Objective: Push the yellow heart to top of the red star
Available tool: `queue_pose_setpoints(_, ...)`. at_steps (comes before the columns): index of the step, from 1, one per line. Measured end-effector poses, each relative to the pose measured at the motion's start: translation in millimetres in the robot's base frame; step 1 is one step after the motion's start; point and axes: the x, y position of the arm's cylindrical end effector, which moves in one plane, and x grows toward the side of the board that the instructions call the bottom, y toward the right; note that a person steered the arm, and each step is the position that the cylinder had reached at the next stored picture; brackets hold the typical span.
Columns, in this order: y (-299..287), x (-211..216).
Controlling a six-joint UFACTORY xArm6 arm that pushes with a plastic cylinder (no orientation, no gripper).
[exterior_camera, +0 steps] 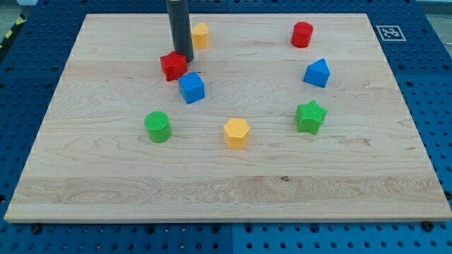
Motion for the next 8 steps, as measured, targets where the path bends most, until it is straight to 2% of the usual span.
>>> queue_pose_setpoints(2, 66.5, -4.2)
queue_pose_setpoints(3, 66.9, -31.8)
queue_pose_setpoints(6, 53.0, -73.4)
queue_pose_setpoints(8, 28.6, -71.2)
